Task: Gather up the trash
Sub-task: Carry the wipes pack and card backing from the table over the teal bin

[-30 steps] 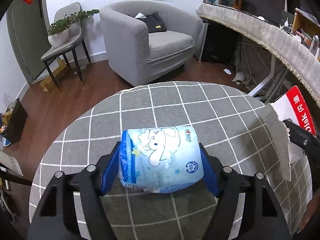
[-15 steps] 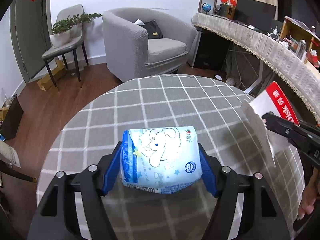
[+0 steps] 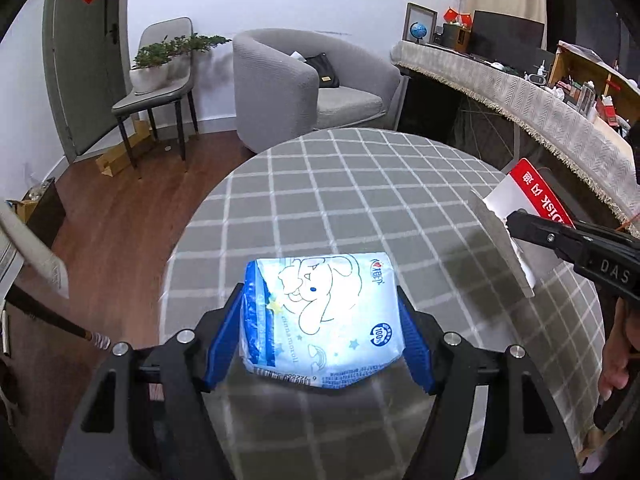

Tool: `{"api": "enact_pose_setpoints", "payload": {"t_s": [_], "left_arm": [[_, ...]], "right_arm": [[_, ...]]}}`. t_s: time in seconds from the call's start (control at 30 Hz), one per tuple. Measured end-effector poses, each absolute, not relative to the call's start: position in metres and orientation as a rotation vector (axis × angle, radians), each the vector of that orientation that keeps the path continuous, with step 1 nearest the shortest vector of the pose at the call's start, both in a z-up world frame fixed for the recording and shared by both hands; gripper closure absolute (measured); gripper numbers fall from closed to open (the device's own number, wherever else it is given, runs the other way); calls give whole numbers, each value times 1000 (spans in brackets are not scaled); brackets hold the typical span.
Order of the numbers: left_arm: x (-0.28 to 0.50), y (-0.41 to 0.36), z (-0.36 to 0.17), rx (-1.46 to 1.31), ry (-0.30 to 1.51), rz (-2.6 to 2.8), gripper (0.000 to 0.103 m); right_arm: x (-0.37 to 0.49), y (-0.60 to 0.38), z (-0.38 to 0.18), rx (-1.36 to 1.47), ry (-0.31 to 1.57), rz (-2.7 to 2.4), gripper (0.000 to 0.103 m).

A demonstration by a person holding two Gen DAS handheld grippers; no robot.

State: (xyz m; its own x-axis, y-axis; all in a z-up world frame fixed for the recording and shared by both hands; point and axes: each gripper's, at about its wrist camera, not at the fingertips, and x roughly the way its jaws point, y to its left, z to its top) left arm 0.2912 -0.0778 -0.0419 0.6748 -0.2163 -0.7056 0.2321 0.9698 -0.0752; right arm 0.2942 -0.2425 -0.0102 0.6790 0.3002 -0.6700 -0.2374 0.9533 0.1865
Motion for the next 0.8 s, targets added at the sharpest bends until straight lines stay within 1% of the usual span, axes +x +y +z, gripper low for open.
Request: {"api": "enact_pose_setpoints", "payload": {"t_s": [0.27,0.5,0.67,0.8], "left_arm": [[249,-40,-40,24,784,-212,31],[227,-7,-45,13,779,-182,31],[221,25,-63,3,807,-145,30],[222,56,-87,-73,878,-115,30]], "right_arm": [[268,-203,-14,79,773,350,101],[260,-163,-15,53,772,399,101],[263,-131,-14,48,771,453,101],[263,-103,-16,25,770,491,101]]}}
